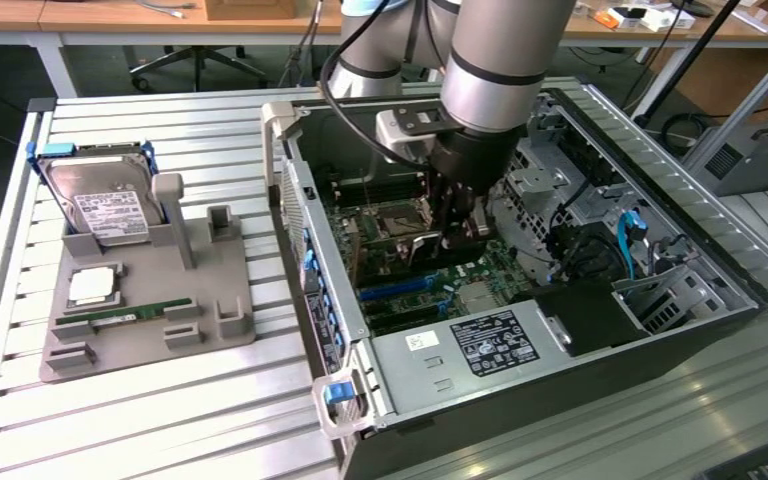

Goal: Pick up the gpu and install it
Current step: 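Insert the gpu into the slot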

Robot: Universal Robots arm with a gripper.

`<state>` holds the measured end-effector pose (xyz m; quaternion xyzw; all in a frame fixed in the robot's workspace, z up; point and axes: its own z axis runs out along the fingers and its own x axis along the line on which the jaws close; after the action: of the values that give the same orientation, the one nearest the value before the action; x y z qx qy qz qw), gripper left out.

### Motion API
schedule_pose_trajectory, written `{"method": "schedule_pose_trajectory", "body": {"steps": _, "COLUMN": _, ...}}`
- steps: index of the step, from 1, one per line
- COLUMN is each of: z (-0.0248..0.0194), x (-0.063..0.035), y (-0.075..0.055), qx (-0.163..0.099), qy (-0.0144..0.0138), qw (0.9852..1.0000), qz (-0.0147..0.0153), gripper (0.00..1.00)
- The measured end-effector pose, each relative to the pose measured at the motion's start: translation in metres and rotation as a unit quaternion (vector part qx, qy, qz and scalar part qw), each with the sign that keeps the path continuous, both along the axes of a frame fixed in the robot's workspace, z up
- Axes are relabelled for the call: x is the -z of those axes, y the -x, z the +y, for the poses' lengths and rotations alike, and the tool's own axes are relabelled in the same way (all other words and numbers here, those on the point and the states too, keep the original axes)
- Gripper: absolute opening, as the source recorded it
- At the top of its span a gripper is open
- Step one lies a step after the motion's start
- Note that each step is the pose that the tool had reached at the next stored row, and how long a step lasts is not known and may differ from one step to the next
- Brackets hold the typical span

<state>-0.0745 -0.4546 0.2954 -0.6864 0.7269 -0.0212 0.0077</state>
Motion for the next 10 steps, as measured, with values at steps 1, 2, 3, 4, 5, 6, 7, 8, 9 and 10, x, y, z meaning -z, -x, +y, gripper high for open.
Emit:
{"method": "schedule_pose_trajectory", "body": {"steps": 1, "z": 0.0000, "x": 0.0008, "y": 0.0005, "qx": 0.000, "qy": 0.0001, "qw": 1.0000, "qz": 0.0000, "gripper": 0.27}}
{"method": "schedule_pose_trajectory", "body": {"steps": 2, "z": 0.0000, "x": 0.0017, "y": 0.0010, "qx": 0.000, "qy": 0.0002, "qw": 1.0000, "qz": 0.0000, "gripper": 0.27}}
{"method": "schedule_pose_trajectory", "body": {"steps": 3, "z": 0.0000, "x": 0.0028, "y": 0.0015, "qx": 0.000, "qy": 0.0003, "qw": 1.0000, "qz": 0.0000, "gripper": 0.27}}
{"method": "schedule_pose_trajectory", "body": {"steps": 4, "z": 0.0000, "x": 0.0041, "y": 0.0020, "qx": 0.000, "qy": 0.0002, "qw": 1.0000, "qz": 0.0000, "gripper": 0.27}}
{"method": "schedule_pose_trajectory", "body": {"steps": 5, "z": 0.0000, "x": 0.0057, "y": 0.0026, "qx": 0.000, "qy": 0.0003, "qw": 1.0000, "qz": 0.0000, "gripper": 0.27}}
{"method": "schedule_pose_trajectory", "body": {"steps": 6, "z": 0.0000, "x": 0.0088, "y": 0.0032, "qx": 0.000, "qy": 0.0008, "qw": 1.0000, "qz": 0.0000, "gripper": 0.27}}
{"method": "schedule_pose_trajectory", "body": {"steps": 7, "z": 0.0000, "x": 0.0091, "y": 0.0032, "qx": 0.000, "qy": 0.0009, "qw": 1.0000, "qz": 0.0000, "gripper": 0.27}}
{"method": "schedule_pose_trajectory", "body": {"steps": 8, "z": 0.0000, "x": 0.0091, "y": 0.0033, "qx": 0.000, "qy": 0.0009, "qw": 1.0000, "qz": 0.0000, "gripper": 0.27}}
{"method": "schedule_pose_trajectory", "body": {"steps": 9, "z": 0.0000, "x": 0.0092, "y": 0.0033, "qx": 0.000, "qy": 0.0009, "qw": 1.0000, "qz": 0.0000, "gripper": 0.27}}
{"method": "schedule_pose_trajectory", "body": {"steps": 10, "z": 0.0000, "x": 0.0101, "y": 0.0033, "qx": 0.000, "qy": 0.0007, "qw": 1.0000, "qz": -0.0001, "gripper": 0.27}}
